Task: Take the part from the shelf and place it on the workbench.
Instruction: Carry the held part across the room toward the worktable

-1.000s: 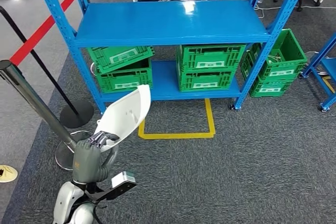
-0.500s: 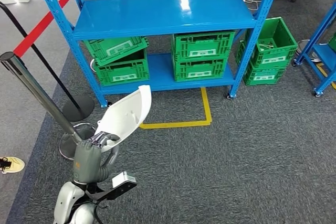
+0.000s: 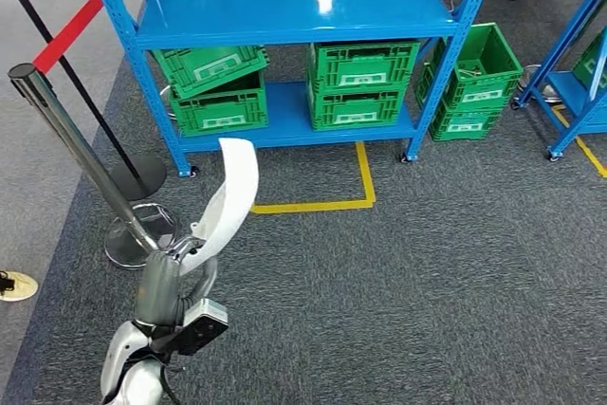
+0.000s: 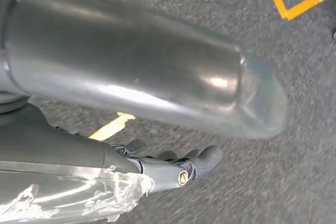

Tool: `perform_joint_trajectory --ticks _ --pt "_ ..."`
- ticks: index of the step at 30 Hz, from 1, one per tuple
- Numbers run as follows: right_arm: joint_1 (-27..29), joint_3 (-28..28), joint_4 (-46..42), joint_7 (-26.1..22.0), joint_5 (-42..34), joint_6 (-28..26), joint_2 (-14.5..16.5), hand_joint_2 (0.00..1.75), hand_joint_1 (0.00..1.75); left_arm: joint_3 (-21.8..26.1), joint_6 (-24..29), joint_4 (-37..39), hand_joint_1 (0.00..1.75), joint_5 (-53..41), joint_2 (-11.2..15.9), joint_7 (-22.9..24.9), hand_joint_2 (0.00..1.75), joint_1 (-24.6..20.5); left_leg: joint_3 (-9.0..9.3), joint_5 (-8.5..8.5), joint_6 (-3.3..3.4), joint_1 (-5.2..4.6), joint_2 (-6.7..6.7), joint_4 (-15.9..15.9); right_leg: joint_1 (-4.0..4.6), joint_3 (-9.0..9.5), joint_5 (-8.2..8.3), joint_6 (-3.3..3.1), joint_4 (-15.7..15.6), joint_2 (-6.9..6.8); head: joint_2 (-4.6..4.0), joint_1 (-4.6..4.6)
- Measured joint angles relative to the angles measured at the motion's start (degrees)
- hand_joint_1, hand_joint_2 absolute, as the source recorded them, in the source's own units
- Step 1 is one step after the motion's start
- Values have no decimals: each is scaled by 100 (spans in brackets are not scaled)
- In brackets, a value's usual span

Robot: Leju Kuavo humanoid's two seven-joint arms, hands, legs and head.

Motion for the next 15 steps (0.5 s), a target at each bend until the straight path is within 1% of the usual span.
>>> perform_joint_trajectory --ticks 2,3,4,5,7,8,10,11,12,13,14,15 --pt "-2 -21 1 0 32 42 1 0 0 39 -458 61 175 676 -10 -122 175 -10 -78 66 42 -29 88 7 2 -316 -465 23 847 -37 0 17" --pt "-2 -26 1 0 51 67 2 0 0 71 -672 100 175 1007 -18 -182 175 -11 -117 96 47 -45 137 13 2 -412 -609 29 1174 -45 0 18" --pt "-2 -28 1 0 66 85 2 0 0 107 -821 138 175 1251 -25 -227 175 -11 -151 119 48 -59 185 20 4 -414 -660 26 1317 -50 0 17" --pt "-1 -29 0 0 77 95 2 0 0 136 -918 168 175 1420 -31 -259 175 -11 -173 133 46 -67 221 25 6 -361 -651 20 1319 -54 0 17" --pt "2 -32 -1 0 83 96 2 0 0 159 -959 189 175 1514 -36 -275 175 -13 -190 143 41 -73 258 31 10 -229 -582 10 1184 -61 0 17" --pt "2 -32 -1 0 84 96 2 0 0 160 -962 191 175 1519 -36 -277 175 -14 -191 144 41 -73 262 32 11 -203 -567 9 1148 -63 0 17" --pt "-40 -37 0 0 75 79 8 0 0 248 -958 259 175 1582 -68 -416 175 -67 -225 136 -15 -111 396 99 58 272 -408 -84 394 -252 0 8" --pt "-56 -38 1 0 70 68 11 0 0 293 -969 297 175 1632 -89 -509 175 -98 -245 137 -49 -129 480 132 83 487 -328 -139 34 -327 0 4" --pt "-70 -39 1 0 66 50 14 0 0 341 -999 336 175 1691 -112 -604 175 -129 -270 125 -97 -143 543 173 97 694 -244 -207 -322 -387 0 2" --pt "-58 -39 2 0 68 36 15 0 0 348 -1052 345 175 1731 -121 -642 175 -138 -291 86 -132 -134 474 211 87 671 -223 -240 -324 -335 0 1" --pt "-50 -41 2 0 71 24 15 0 0 353 -1109 349 175 1757 -128 -661 175 -143 -346 -13 -171 -121 357 334 75 649 -198 -277 -330 -278 0 -2" --pt "-47 -43 2 0 74 14 15 0 0 360 -1166 351 175 1774 -130 -670 175 -143 -450 -175 -208 -106 215 568 62 627 -173 -311 -337 -221 0 -5"
